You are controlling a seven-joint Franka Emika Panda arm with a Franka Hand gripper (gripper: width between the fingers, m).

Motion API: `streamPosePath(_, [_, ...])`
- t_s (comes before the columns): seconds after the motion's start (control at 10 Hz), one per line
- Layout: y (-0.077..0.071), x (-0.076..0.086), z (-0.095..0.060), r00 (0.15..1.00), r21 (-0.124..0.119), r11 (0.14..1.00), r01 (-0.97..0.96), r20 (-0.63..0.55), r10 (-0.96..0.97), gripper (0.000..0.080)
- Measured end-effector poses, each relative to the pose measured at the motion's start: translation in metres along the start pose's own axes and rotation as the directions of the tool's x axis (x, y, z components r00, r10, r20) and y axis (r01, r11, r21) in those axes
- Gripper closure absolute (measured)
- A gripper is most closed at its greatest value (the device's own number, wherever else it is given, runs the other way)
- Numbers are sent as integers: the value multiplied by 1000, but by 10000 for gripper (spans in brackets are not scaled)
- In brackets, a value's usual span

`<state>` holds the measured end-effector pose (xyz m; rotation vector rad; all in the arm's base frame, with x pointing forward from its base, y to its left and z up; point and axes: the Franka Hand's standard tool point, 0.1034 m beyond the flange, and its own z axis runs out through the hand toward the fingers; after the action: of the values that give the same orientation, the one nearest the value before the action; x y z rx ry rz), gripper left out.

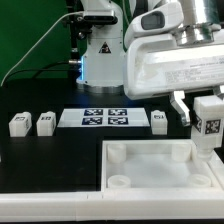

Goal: Assemble one leg

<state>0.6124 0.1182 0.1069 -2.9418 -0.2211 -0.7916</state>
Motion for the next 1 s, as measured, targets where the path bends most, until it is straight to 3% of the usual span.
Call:
streamPosePath(0.3, [11,-4,11,1000,-7,1000,-2,11,2,509])
streamPosePath(0.5, [10,-13,20,1000,-7,1000,-8,24,9,509])
streamPosePath(0.8, [12,-7,27,1000,-8,1000,-11,9,11,509])
streamPosePath(1.0, [9,-13,35,1000,-5,1000,-10,19,10,509])
